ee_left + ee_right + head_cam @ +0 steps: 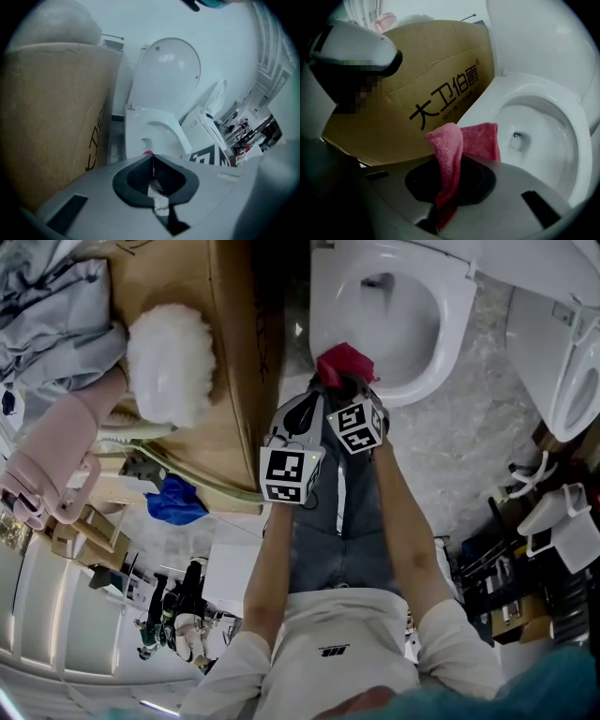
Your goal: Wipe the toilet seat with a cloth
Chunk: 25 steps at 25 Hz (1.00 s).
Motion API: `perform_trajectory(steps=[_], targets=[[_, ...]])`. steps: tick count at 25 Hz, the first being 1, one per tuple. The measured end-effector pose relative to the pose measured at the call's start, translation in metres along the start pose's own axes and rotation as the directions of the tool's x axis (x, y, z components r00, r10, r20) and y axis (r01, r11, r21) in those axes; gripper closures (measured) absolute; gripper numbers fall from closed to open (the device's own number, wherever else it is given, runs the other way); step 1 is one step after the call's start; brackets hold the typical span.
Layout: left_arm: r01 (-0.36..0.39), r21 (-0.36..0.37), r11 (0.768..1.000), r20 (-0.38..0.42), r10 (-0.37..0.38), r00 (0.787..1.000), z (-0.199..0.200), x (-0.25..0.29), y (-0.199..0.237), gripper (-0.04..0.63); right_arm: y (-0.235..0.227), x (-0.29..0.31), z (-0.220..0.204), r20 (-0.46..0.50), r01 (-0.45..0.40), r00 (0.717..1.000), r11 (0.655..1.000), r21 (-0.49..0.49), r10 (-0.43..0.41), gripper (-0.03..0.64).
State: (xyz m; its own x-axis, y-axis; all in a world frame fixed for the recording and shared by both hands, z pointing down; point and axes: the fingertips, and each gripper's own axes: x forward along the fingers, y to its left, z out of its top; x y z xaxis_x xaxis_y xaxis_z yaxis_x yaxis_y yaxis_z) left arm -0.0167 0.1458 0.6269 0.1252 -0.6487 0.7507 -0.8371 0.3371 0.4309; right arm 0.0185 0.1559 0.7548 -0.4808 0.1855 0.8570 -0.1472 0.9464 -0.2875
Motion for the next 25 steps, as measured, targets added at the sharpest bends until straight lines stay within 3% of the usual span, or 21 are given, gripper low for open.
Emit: perform_trajectory(steps=[13,25], targets=[[-0.059,-0.038,0.998,0.014,0.06,0.998,0.02,0.005,0.021,0.581,-0.014,0.016,0.044,0.011,-0.047,0.999,0.992,-0.118,0.049,0.594],[-0.1,-0.04,0.994,0.006,0.101,0.995,0.042,0.016,0.033,0.581,-0.039,0.024,0.082,0.021,-0.035,0.999,0.982,-0.187,0.039,0.594]])
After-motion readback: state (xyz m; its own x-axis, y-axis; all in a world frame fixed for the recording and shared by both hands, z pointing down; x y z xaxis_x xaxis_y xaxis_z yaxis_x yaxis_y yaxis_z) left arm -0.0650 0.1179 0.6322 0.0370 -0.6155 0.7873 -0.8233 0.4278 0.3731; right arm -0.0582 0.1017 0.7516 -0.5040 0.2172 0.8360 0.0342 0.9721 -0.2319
